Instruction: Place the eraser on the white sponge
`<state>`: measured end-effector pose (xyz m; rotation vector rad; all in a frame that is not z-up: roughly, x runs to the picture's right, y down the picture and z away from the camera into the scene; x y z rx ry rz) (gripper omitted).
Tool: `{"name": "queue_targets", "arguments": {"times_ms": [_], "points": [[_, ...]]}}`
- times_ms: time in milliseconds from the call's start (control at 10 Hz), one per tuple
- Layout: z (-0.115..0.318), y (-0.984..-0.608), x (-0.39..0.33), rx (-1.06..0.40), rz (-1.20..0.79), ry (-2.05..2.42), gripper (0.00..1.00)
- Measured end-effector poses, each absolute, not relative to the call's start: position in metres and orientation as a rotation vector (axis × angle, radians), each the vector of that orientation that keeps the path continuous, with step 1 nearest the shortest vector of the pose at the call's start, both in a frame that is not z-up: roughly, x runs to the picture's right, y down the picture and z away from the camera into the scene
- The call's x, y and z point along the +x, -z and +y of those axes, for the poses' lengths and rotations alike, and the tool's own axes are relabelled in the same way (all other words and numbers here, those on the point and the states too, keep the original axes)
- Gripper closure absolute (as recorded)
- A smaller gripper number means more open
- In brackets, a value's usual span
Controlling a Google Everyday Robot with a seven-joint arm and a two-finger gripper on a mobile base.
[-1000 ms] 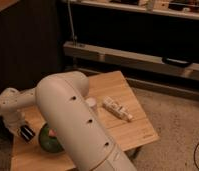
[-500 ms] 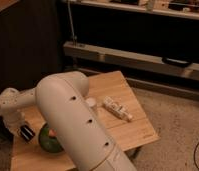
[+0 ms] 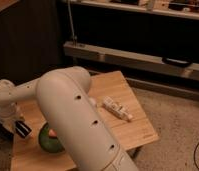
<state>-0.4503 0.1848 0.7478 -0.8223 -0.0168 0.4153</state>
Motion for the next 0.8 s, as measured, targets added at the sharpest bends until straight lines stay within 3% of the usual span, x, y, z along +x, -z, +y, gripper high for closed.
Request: {"name": "queue_targets", "arguments": {"times_ms": [200,800], "points": [[0.179,-0.74,-0.45,-0.823,-0.016,-0.413,1.0],[0.206,-0.804,-0.448,-0.776,-0.01,-0.408,1.0]]}}
